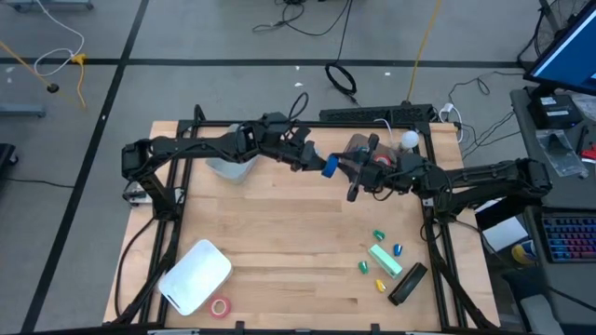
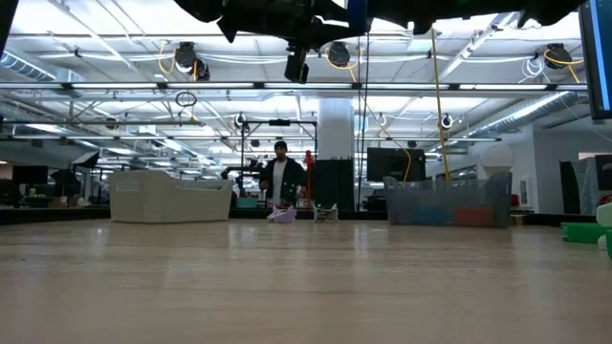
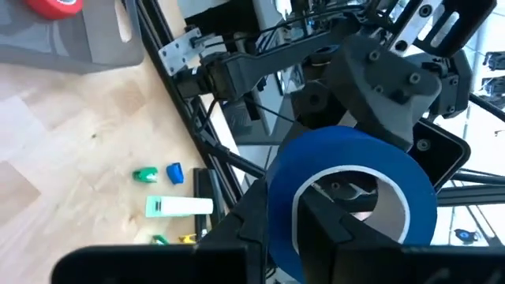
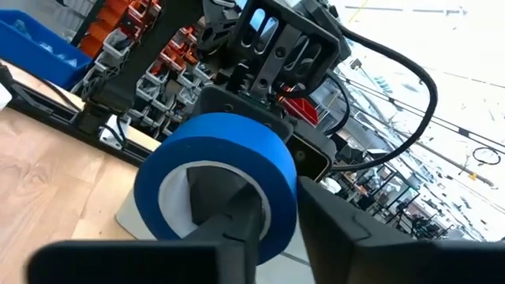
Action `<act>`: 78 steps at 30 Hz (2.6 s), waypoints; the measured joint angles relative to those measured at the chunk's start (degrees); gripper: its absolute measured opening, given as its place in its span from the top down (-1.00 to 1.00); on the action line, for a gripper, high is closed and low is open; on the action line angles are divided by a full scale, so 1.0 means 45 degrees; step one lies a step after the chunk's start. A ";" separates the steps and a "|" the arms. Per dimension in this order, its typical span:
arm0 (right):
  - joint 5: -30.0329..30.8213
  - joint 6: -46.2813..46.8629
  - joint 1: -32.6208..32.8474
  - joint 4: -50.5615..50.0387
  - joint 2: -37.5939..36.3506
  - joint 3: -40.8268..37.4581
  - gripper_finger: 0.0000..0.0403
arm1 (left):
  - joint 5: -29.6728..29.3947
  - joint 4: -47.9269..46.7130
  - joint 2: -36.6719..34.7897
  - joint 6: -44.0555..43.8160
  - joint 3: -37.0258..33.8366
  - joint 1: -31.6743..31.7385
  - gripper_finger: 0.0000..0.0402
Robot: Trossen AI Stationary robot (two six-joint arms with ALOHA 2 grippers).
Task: Pick and place Stapler, Stapler remover, tape
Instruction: Put the blue tape into the black bin
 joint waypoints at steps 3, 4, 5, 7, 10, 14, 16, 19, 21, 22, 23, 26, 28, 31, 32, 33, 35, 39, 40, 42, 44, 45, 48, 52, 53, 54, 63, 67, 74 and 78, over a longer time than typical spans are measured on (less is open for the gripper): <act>0.0017 0.0004 0.0000 0.0026 -0.0008 0.0013 0.85 | -0.0050 0.0077 0.0000 0.0139 -0.0005 0.0002 0.71; 0.0037 0.0016 0.0000 0.0005 -0.0003 0.0019 0.85 | -0.0046 0.0054 0.0000 0.0160 -0.0005 0.0000 0.66; 0.0115 0.0016 0.0000 -0.0091 -0.0006 0.0019 0.85 | -0.0055 -0.0008 0.0000 0.0241 -0.0005 0.0000 0.60; 0.0546 0.0016 0.0000 -0.0221 -0.0008 0.0019 0.85 | -0.0263 -0.0066 0.0000 0.0999 -0.0005 0.0002 0.48; 0.1309 0.0026 0.0004 -0.0729 -0.0027 0.0019 0.85 | -0.0432 -0.0121 0.0000 0.2311 -0.0009 0.0137 0.33; 0.2399 0.0026 0.0005 -0.1800 -0.0033 0.0034 0.85 | -0.0389 -0.0530 0.0005 0.3850 -0.0024 0.0533 0.16; 0.3460 -0.0008 -0.0025 -0.2578 -0.0033 0.0030 0.85 | -0.0052 -0.1149 -0.0002 0.4816 -0.0024 0.0789 0.10; 0.5038 0.0002 -0.0269 -0.3935 -0.0016 0.0015 0.85 | 0.0057 -0.2709 -0.0029 0.5869 -0.0024 0.1072 0.05; 0.5552 0.0390 -0.0583 -0.5057 -0.0037 0.0015 0.85 | -0.0195 -0.3833 -0.0029 0.6315 -0.0024 0.1267 0.05; 0.5562 0.0768 -0.0818 -0.5804 -0.0037 0.0019 0.85 | -0.0407 -0.4315 -0.0029 0.6560 -0.0024 0.1337 0.05; 0.5497 0.1177 -0.1106 -0.6555 -0.0030 0.0017 0.85 | -0.0644 -0.4765 -0.0029 0.6776 -0.0024 0.1384 0.04; 0.5339 0.2257 -0.1998 -0.8489 -0.0026 0.0010 0.85 | -0.1317 -0.5730 -0.0024 0.7112 -0.0024 0.1312 0.04; 0.4873 0.2826 -0.2619 -0.9728 -0.0033 0.0010 0.85 | -0.1527 -0.5944 -0.0024 0.7146 -0.0024 0.1245 0.04; 0.4061 0.3434 -0.3574 -1.1426 -0.0023 0.0010 0.85 | -0.1798 -0.5996 -0.0024 0.7419 -0.0024 0.1151 0.04; 0.3732 0.3582 -0.3854 -1.1850 -0.0028 0.0010 0.85 | -0.1950 -0.6028 -0.0024 0.7475 -0.0024 0.1081 0.04; 0.3317 0.3708 -0.4128 -1.2227 -0.0032 0.0010 0.85 | -0.2062 -0.6018 -0.0024 0.7480 -0.0024 0.1009 0.04; 0.2613 0.3880 -0.4615 -1.2855 -0.0023 0.0010 0.85 | -0.2243 -0.6018 -0.0024 0.7497 -0.0024 0.0888 0.04; 0.1815 0.4011 -0.5437 -1.3580 -0.0025 0.0010 0.85 | -0.2368 -0.6011 -0.0024 0.7751 -0.0024 0.0733 0.04; 0.1497 0.4004 -0.5612 -1.3682 -0.0028 0.0010 0.85 | -0.2422 -0.6013 -0.0024 0.7766 -0.0024 0.0711 0.04; 0.0746 0.4004 -0.5916 -1.3876 -0.0028 0.0010 0.85 | -0.2509 -0.6013 -0.0024 0.7796 -0.0024 0.0655 0.04; 0.0175 0.4009 -0.6184 -1.4070 -0.0023 0.0010 0.85 | -0.2693 -0.6012 -0.0024 0.7800 -0.0024 0.0583 0.04; 0.0008 0.4006 -0.6318 -1.4118 -0.0023 0.0010 0.85 | -0.2716 -0.6008 -0.0024 0.7798 -0.0024 0.0573 0.04; -0.0130 0.3999 -0.6622 -1.4319 -0.0021 0.0010 0.85 | -0.2793 -0.6008 -0.0024 0.7796 -0.0024 0.0549 0.04; -0.1320 0.3957 -0.7120 -1.4697 0.0036 0.0010 0.85 | -0.2812 -0.5992 -0.0024 0.7791 -0.0024 0.0497 0.04; -0.1347 0.3965 -0.7201 -1.4747 0.0099 0.0010 0.85 | -0.2811 -0.5992 -0.0024 0.7791 -0.0024 0.0488 0.04; -0.1348 0.3964 -0.7275 -1.4745 0.0169 0.0010 0.85 | -0.2805 -0.5989 -0.0024 0.7791 -0.0024 0.0486 0.04; -0.2319 0.3844 -0.7601 -1.4933 0.1216 0.0010 0.85 | -0.2797 -0.5994 -0.0019 0.7718 -0.0024 0.0469 0.04; -0.2309 0.3742 -0.7601 -1.4943 0.1572 0.0010 0.84 | -0.2798 -0.5994 -0.0019 0.7720 -0.0024 0.0467 0.04; -0.2304 0.3724 -0.7601 -1.5047 0.1750 0.0010 0.77 | -0.2798 -0.5994 -0.0019 0.7756 -0.0024 0.0467 0.04; -0.2304 0.3905 -0.7601 -1.5388 0.1750 0.0010 0.77 | -0.2798 -0.5994 -0.0019 0.7757 -0.0024 0.0467 0.04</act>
